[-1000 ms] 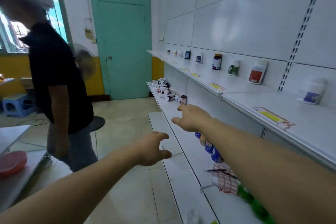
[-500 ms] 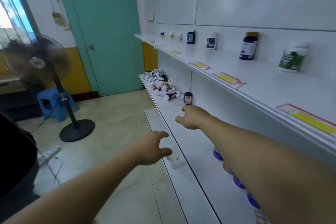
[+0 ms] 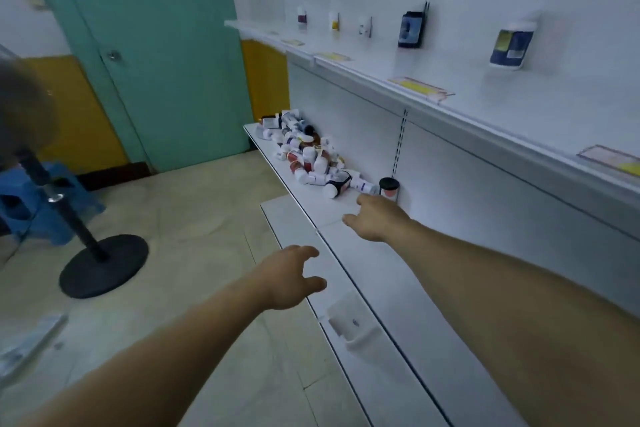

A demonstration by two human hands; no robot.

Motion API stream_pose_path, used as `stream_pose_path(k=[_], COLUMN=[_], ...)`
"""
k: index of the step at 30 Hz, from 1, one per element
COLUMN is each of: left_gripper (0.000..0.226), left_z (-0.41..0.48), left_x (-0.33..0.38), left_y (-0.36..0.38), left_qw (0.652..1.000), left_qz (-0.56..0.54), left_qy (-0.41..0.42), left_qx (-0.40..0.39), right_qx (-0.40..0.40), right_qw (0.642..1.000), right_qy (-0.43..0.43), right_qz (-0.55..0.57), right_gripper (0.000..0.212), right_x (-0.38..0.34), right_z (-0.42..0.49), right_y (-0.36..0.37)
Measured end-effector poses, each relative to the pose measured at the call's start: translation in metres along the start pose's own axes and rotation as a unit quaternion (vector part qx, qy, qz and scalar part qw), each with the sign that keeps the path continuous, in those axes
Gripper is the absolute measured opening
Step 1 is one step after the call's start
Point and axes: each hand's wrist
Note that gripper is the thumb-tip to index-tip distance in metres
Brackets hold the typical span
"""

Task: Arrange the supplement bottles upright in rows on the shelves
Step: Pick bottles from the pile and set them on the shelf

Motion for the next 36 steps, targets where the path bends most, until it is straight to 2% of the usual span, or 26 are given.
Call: stream_pose_path(k=[7,14,19,22,28,30,33,36], left_gripper=[0.066,0.069,0.071,0.062,0.085,0.091,0.088,0.078], left_z=[0.129,0.281,0.376,0.424,0.502,0.517,0.529,0.531], left_x=[-0.061,-0.075,-0.088,-0.094,-0.099,-0.101,-0.109,-0.12], left_y=[-0.063,-0.088,-0.095,-0.093,-0.063,-0.046,-0.022,-0.012], left_qw=[0.994,0.985,0.988,0.987,0.984,0.984,0.977,0.976], left_qz=[0.012,0.028,0.016,0.018,-0.029,-0.007,0.108,0.122], left_qy=[0.058,0.094,0.079,0.115,0.139,0.141,0.157,0.159], left_qx=[-0.089,-0.143,-0.135,-0.112,-0.106,-0.108,-0.099,-0.086], right_qx=[-0.006,0.018,0.017,0.011,0.022,0.017,0.021,0.083], right_qw=[0.995,0.977,0.962,0.956,0.941,0.94,0.939,0.932], right_qy=[0.077,0.189,0.245,0.271,0.316,0.323,0.325,0.337], right_qz=[0.064,0.096,0.12,0.117,0.114,0.105,0.11,0.106], right_gripper=[0.071,0.063,0.067,0.074,0.082,0.084,0.078,0.059], right_x=[-0.021,0.039,0.068,0.078,0.101,0.103,0.099,0.087], right_z=[0.108,0.197,0.251,0.276,0.309,0.317,0.328,0.335], right_y=[-0.004,-0.007,0.001,0.01,0.034,0.044,0.058,0.065])
Point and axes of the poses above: each hand's wrist, its own z-axis towards the middle knuckle, its own y-axis out of the palm, x = y × z, and after that the axes turned 7 degrees about -x, right-handed
